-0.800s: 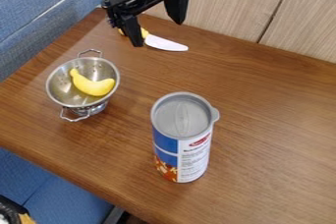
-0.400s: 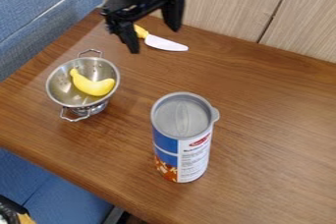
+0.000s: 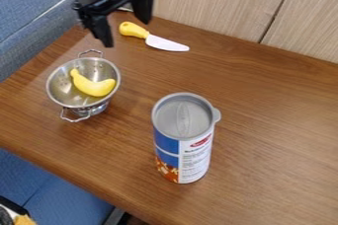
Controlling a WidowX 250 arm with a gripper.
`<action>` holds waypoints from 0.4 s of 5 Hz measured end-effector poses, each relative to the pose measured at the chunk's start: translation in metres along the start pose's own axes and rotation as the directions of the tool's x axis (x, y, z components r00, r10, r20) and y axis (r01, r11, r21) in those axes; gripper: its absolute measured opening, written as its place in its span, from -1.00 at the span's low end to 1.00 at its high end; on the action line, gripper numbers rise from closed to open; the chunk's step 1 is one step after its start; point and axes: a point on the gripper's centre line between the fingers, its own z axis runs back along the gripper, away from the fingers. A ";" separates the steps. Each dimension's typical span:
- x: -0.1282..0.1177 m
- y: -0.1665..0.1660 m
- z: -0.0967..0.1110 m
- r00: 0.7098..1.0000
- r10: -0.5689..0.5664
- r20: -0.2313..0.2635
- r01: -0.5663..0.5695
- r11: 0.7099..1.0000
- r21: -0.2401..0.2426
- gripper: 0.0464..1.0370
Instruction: Move the banana to the middle upper part of the table
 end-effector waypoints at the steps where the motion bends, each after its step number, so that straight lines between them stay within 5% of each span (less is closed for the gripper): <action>1: 0.021 0.012 -0.005 0.995 0.094 0.036 -0.094 0.995 0.009 0.93; 2: 0.032 0.031 -0.024 0.990 0.127 0.060 -0.131 0.989 0.066 0.93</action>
